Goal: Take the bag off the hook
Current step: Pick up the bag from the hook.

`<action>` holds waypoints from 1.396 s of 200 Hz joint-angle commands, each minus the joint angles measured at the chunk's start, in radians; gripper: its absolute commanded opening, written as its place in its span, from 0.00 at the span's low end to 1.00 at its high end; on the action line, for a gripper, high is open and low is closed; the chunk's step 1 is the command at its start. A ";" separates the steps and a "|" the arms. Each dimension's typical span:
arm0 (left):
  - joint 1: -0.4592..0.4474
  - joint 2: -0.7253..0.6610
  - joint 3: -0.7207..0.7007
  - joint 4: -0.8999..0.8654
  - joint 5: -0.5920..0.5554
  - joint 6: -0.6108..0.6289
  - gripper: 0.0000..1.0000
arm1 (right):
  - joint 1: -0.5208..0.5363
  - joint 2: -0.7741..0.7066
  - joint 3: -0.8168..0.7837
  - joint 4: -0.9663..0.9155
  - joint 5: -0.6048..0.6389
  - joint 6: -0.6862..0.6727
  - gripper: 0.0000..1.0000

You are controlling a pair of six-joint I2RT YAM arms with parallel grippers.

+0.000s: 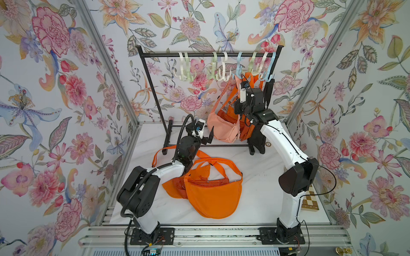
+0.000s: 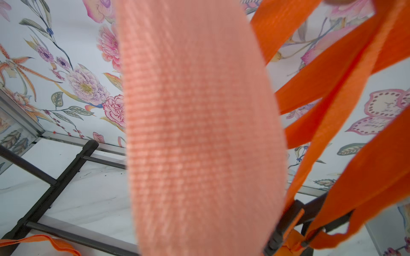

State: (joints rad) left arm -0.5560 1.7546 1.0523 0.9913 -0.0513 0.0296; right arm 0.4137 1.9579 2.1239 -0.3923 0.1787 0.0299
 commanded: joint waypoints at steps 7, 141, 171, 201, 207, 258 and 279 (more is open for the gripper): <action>0.027 0.151 0.233 0.078 0.062 0.120 0.99 | -0.021 -0.055 -0.034 0.012 -0.059 0.017 0.00; 0.092 0.831 1.390 -0.423 0.410 -0.041 0.74 | -0.040 -0.135 -0.134 0.080 -0.238 0.071 0.00; 0.086 0.864 1.433 -0.373 0.356 -0.056 0.54 | -0.009 -0.171 -0.185 0.111 -0.260 0.071 0.00; 0.074 0.875 1.452 -0.349 0.274 -0.028 0.40 | 0.004 -0.200 -0.213 0.112 -0.254 0.073 0.00; 0.073 0.876 1.453 -0.342 0.263 -0.025 0.36 | 0.004 -0.207 -0.219 0.112 -0.252 0.074 0.00; 0.067 0.821 1.410 -0.348 0.197 0.004 0.00 | -0.023 -0.223 -0.247 0.109 -0.259 0.090 0.00; 0.068 0.764 1.361 -0.345 0.196 0.017 0.00 | -0.045 -0.215 -0.234 0.102 -0.273 0.104 0.00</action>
State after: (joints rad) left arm -0.4828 2.6080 2.4580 0.6239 0.1738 0.0193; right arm 0.3935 1.7557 1.8881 -0.3019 -0.0723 0.1059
